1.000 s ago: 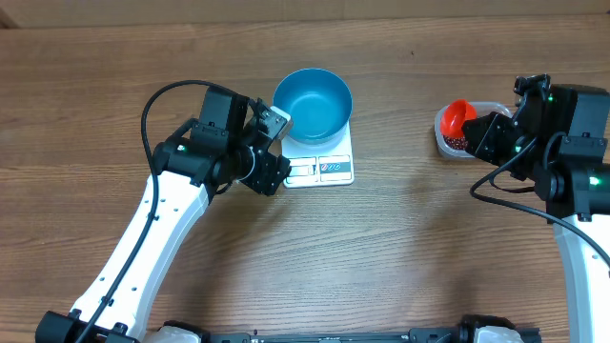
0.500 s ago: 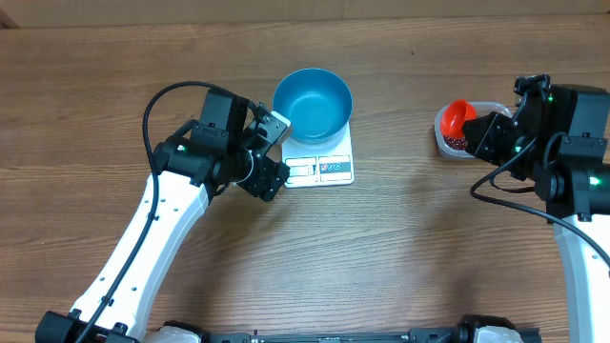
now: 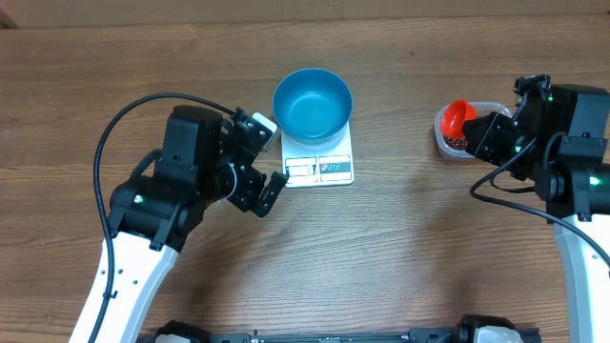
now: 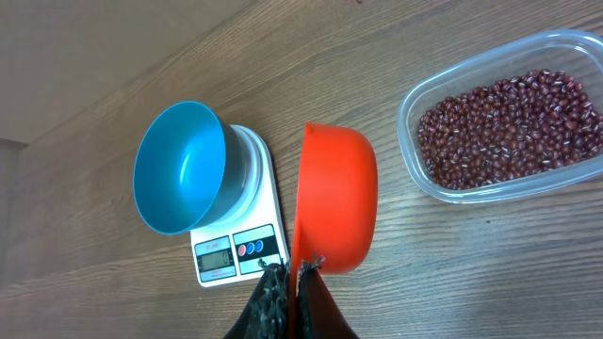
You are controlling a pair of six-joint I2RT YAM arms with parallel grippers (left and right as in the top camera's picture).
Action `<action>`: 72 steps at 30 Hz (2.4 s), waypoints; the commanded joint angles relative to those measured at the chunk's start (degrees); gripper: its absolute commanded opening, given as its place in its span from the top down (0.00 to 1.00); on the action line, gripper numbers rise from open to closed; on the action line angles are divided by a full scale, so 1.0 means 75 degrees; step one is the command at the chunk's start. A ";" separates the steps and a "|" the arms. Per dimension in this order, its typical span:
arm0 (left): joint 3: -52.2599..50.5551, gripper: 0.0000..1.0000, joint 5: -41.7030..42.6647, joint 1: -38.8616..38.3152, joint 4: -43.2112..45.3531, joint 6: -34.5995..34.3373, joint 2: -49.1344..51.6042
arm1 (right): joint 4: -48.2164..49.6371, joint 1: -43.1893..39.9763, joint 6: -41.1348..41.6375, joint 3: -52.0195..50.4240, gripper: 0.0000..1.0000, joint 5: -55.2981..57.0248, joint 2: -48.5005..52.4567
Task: Scoop item into bowl and weigh 150g on scale
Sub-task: 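Withdraw the left gripper back from the scale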
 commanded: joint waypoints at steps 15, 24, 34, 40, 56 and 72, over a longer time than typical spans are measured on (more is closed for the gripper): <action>-0.2684 0.01 0.0921 0.1169 0.1326 0.0093 -0.1241 | -0.0064 -0.0009 -0.0023 0.0117 0.96 0.0055 -0.0017; -0.2728 0.00 0.1393 0.1169 0.1513 0.0096 -0.0609 | 0.0020 -0.0009 -0.0026 0.0117 0.96 0.0055 -0.0017; -0.2728 0.01 0.1271 0.1137 0.1886 0.0329 -0.0568 | 0.0017 -0.0009 -0.0029 0.0117 0.96 0.0052 -0.0017; -0.2728 0.00 0.0274 0.0530 0.2060 0.0522 -0.0568 | 0.0061 -0.0009 -0.0029 0.0117 0.96 0.0052 -0.0017; -0.2728 0.00 -0.1023 -0.0332 0.2288 -0.1084 -0.0568 | 0.0067 -0.0009 -0.0029 0.0117 0.96 0.0052 -0.0017; -0.2728 0.01 -0.0603 -0.0329 0.2247 0.0102 -0.0568 | 0.0032 -0.0009 -0.0029 0.0117 0.96 0.0052 -0.0017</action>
